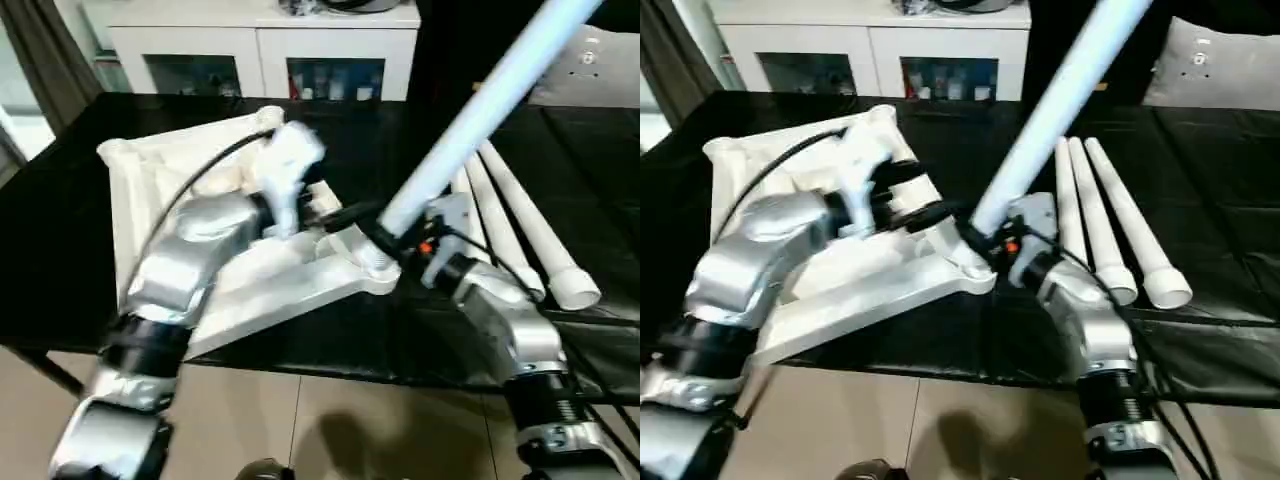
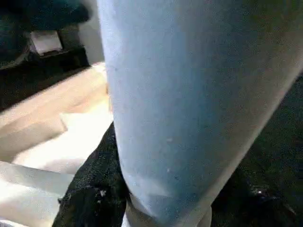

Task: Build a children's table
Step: Insert table leg to table base

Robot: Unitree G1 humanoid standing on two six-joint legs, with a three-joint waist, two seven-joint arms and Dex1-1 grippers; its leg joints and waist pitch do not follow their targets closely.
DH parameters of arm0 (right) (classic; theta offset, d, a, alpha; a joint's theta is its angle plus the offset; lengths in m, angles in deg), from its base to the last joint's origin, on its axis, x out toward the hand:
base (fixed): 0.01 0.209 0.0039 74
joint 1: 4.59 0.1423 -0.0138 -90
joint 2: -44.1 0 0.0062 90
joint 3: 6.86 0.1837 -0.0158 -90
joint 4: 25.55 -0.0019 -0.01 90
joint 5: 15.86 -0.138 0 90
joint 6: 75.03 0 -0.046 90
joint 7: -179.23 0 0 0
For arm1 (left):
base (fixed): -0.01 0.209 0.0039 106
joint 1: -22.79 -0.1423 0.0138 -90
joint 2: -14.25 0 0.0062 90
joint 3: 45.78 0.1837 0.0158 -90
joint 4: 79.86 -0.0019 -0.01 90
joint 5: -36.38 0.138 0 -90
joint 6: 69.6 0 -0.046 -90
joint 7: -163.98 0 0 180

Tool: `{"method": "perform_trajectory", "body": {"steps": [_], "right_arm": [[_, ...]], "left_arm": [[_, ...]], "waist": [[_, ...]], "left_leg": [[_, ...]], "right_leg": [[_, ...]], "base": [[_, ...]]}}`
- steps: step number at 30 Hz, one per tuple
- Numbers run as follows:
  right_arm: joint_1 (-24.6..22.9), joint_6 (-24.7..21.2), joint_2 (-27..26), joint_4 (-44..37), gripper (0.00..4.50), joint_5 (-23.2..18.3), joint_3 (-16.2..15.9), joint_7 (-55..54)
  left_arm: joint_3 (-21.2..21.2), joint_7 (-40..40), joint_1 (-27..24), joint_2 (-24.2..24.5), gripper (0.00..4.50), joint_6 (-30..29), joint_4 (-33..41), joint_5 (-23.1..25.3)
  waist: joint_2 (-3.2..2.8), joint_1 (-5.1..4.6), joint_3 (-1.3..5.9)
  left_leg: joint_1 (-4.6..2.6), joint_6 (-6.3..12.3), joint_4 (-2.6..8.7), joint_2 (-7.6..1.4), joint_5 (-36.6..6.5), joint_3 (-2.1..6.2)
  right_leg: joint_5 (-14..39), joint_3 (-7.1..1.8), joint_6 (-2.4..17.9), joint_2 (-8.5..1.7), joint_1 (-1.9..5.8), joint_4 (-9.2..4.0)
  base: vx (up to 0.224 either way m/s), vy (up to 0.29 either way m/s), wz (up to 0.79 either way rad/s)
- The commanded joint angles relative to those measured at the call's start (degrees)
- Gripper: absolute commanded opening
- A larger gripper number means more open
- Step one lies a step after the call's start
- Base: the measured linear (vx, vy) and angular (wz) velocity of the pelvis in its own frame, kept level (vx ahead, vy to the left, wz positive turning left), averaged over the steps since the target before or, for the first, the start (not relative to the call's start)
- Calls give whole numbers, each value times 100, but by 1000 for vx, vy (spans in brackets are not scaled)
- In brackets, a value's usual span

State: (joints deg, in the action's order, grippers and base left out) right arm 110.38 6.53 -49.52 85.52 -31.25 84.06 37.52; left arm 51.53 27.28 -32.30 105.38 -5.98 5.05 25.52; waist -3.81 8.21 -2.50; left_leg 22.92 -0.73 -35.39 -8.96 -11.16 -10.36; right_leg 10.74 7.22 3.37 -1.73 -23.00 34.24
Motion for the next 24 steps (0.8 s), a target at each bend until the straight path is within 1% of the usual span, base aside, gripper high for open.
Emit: {"method": "perform_trajectory", "body": {"steps": [1, 2, 3, 4, 5, 6, 7, 8, 9, 10, 11, 12, 15, 16, 17, 18, 19, 20, 21, 22, 23, 24], "right_arm": [[94, -44, 91, 104, 189, 121, 63, -74], [102, -50, 116, 138, 189, 122, 80, -93], [112, -55, 135, 160, 189, 118, 95, -107], [114, -61, 147, 157, 189, 109, 97, -109], [117, -72, 167, 151, 189, 91, 101, -111], [121, -75, 175, 149, 189, 91, 103, -113], [126, -82, 187, 143, 189, 88, 107, -114], [129, -85, 191, 142, 189, 88, 110, -115], [129, -93, 198, 136, 189, 87, 111, -115], [128, -98, 203, 131, 189, 86, 110, -114], [123, -106, 209, 119, 189, 88, 103, -113], [120, -110, 212, 113, 189, 89, 99, -113], [76, -139, 218, 57, 189, 84, 79, -93], [63, -154, 218, 32, 189, 75, 68, -88], [55, -162, 220, 18, 189, 71, 61, -85], [49, -167, 222, 7, 189, 67, 57, -85], [45, -170, 220, 1, 189, 64, 51, -88], [47, -169, 218, 4, 189, 64, 50, -90], [47, -168, 218, 5, 189, 65, 50, -90], [48, -165, 219, 11, 189, 68, 50, -91], [47, -164, 219, 11, 189, 68, 51, -91], [41, -162, 222, 10, 189, 64, 58, -90]], "left_arm": [[-9, 283, -160, 138, 446, -133, 57, -65], [33, 347, -217, 178, 449, -148, 67, -85], [87, 389, -274, 207, 449, -179, 41, -85], [164, 414, -322, 235, 450, -159, 1, -46], [309, 460, -411, 287, 450, -117, -74, 26], [366, 476, -450, 288, 450, -132, -129, 37], [462, 507, -522, 279, 450, -157, -224, 48], [488, 519, -548, 266, 422, -176, -258, 41], [557, 570, -610, 233, 422, -154, -353, 49], [602, 605, -650, 212, 415, -130, -413, 58], [735, 644, -707, 224, 414, 34, -532, 197], [805, 662, -735, 233, 409, 125, -592, 276], [976, 601, -713, 230, 374, 233, -932, 525], [1019, 567, -680, 235, 373, 213, -1045, 562], [1049, 515, -653, 242, 374, 244, -1123, 609], [1062, 472, -630, 240, 369, 257, -1185, 625], [1073, 376, -572, 218, 355, 321, -1340, 671], [1074, 352, -556, 210, 339, 349, -1383, 685], [1073, 345, -552, 206, 333, 356, -1393, 688], [1063, 312, -528, 180, 333, 412, -1462, 712], [1062, 314, -527, 176, 332, 417, -1468, 712], [1056, 331, -514, 144, 321, 447, -1506, 715]], "waist": [[6, -13, 435], [2, -12, 436], [6, -4, 446], [-7, -5, 436], [-2, -1, 434], [-5, -6, 425], [6, -8, 422], [8, -10, 421], [-5, -16, 417], [4, -20, 414], [-2, -24, 416], [1, -27, 411], [6, -35, 413], [9, -35, 411], [-1, -36, 407], [-5, -33, 410], [-30, -32, 405], [-17, -37, 410], [-14, -30, 422], [-40, -25, 423], [-24, -28, 426], [-31, -22, 429]], "left_leg": [[-171, 569, 347, -597, -278, 289], [-160, 584, 347, -594, -284, 284], [-167, 587, 343, -601, -269, 287], [-166, 593, 347, -607, -306, 289], [-166, 594, 344, -602, -327, 288], [-157, 581, 354, -593, -396, 286], [-157, 555, 352, -579, -451, 277], [-152, 547, 353, -573, -459, 278], [-148, 535, 357, -572, -481, 281], [-148, 535, 359, -567, -505, 279], [-150, 518, 360, -569, -528, 282], [-155, 530, 366, -572, -552, 288], [-166, 490, 372, -573, -620, 284], [-165, 488, 373, -565, -625, 283], [-172, 473, 375, -567, -661, 281], [-173, 467, 377, -572, -674, 288], [-176, 447, 379, -573, -732, 292], [-177, 439, 377, -570, -741, 288], [-174, 438, 375, -577, -686, 295], [-170, 442, 373, -579, -672, 300], [-173, 447, 373, -588, -664, 297], [-175, 448, 370, -590, -655, 300]], "right_leg": [[632, -474, 549, -841, 322, -362], [624, -475, 556, -842, 329, -362], [576, -472, 573, -843, 325, -348], [600, -471, 587, -844, 320, -356], [632, -474, 579, -842, 317, -361], [734, -474, 569, -847, 326, -372], [841, -472, 540, -849, 332, -392], [880, -471, 532, -850, 338, -395], [977, -466, 497, -842, 338, -409], [1033, -463, 471, -839, 337, -426], [1096, -464, 447, -842, 342, -431], [1128, -466, 417, -829, 329, -452], [1177, -472, 407, -835, 331, -449], [1191, -468, 406, -829, 330, -455], [1229, -468, 406, -836, 328, -465], [1226, -466, 408, -837, 331, -463], [1241, -465, 413, -836, 323, -470], [1231, -465, 409, -835, 328, -470], [1129, -467, 434, -846, 339, -450], [1084, -465, 451, -847, 336, -446], [1009, -468, 478, -850, 337, -440], [971, -469, 502, -851, 335, -434]], "base": [[0, 0, 0], [0, 0, 0], [0, 0, 0], [0, 0, 0], [0, 0, 0], [0, 0, 0], [0, 0, 0], [0, 0, 0], [0, 0, 0], [0, 0, 0], [0, 0, 0], [0, 0, 0], [0, 0, 0], [0, 0, 0], [0, 0, 0], [0, 0, 0], [0, 0, 0], [0, 0, 0], [0, 0, 0], [0, 0, 0], [0, 0, 0], [0, 0, 0]]}}
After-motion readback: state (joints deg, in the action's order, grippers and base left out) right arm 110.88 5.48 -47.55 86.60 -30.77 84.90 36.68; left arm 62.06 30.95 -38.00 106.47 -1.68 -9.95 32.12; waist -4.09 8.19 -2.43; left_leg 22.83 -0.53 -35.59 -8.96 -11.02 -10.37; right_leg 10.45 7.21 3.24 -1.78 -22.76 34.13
